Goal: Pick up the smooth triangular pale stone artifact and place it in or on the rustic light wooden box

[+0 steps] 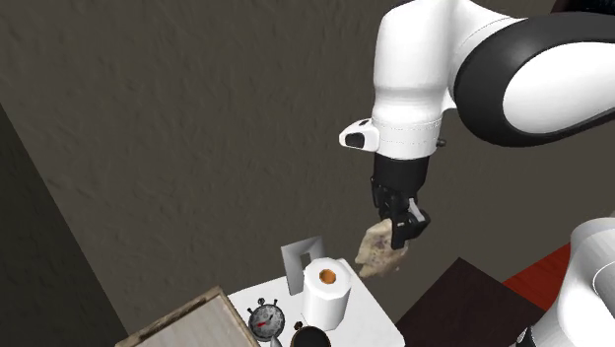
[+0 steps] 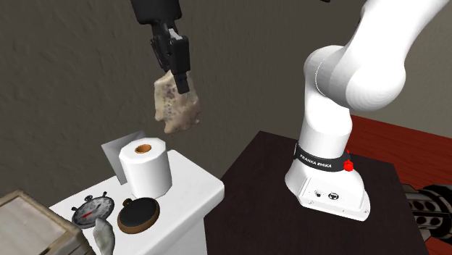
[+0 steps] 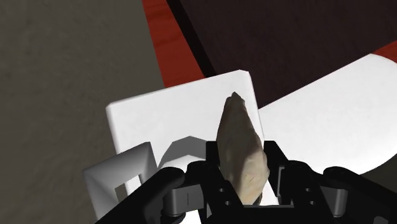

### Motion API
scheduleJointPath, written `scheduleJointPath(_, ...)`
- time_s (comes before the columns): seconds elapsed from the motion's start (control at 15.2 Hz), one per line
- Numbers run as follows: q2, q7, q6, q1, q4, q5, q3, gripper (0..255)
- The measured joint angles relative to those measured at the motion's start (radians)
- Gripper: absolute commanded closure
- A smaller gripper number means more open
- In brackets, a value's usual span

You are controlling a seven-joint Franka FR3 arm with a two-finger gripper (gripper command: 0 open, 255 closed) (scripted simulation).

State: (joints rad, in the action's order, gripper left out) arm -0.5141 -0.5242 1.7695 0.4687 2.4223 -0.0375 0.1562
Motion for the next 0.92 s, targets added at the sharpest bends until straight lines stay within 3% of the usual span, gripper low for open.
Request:
scheduleJointPath(0.2, 0.032, 0.021, -0.027, 0.005, -0.058, -0.005, 0.015, 255)
scheduleJointPath(0.92, 0.419, 0.211, -0.051, 0.043, -0.463, 0.02, 0.14, 255)
